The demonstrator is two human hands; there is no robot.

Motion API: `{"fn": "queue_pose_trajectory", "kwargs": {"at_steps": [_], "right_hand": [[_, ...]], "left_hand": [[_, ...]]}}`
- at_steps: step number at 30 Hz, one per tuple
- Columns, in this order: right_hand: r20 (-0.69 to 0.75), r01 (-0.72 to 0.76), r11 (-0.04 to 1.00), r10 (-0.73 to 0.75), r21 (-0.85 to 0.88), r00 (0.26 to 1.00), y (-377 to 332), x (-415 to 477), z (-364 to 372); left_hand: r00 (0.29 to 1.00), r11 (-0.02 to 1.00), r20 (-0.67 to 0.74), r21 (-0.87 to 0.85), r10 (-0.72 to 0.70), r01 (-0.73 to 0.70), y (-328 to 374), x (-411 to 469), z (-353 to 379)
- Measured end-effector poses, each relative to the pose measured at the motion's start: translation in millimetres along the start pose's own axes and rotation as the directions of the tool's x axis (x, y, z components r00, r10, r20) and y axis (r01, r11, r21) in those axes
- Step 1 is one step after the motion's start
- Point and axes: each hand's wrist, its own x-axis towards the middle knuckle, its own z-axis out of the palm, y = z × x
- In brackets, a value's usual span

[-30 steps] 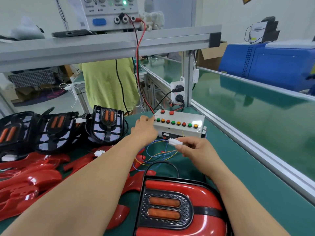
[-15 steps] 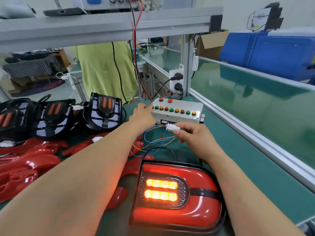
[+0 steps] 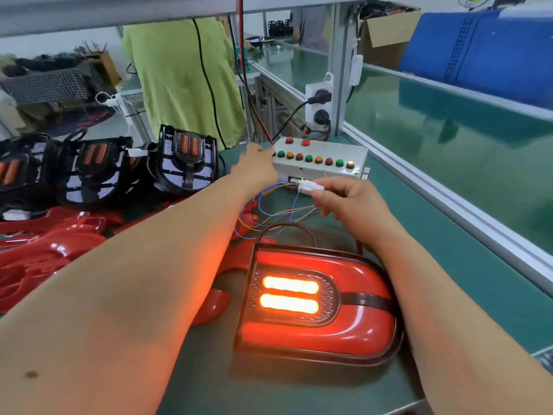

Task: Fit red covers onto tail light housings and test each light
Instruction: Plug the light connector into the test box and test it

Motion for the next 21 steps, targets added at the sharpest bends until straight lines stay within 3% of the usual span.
{"fn": "queue_pose_trajectory", "kwargs": {"at_steps": [16, 21], "right_hand": [[0.01, -0.007, 1.0, 0.006, 0.026, 1.0, 4, 1, -1], [0.003, -0.008, 1.0, 0.008, 0.028, 1.0, 2, 1, -2]], "left_hand": [[0.999, 0.993, -0.034, 0.114, -0.009, 0.013, 1, -4, 3], [0.987, 0.99, -0.109, 0.099, 0.115, -0.104, 8, -5, -1]]}}
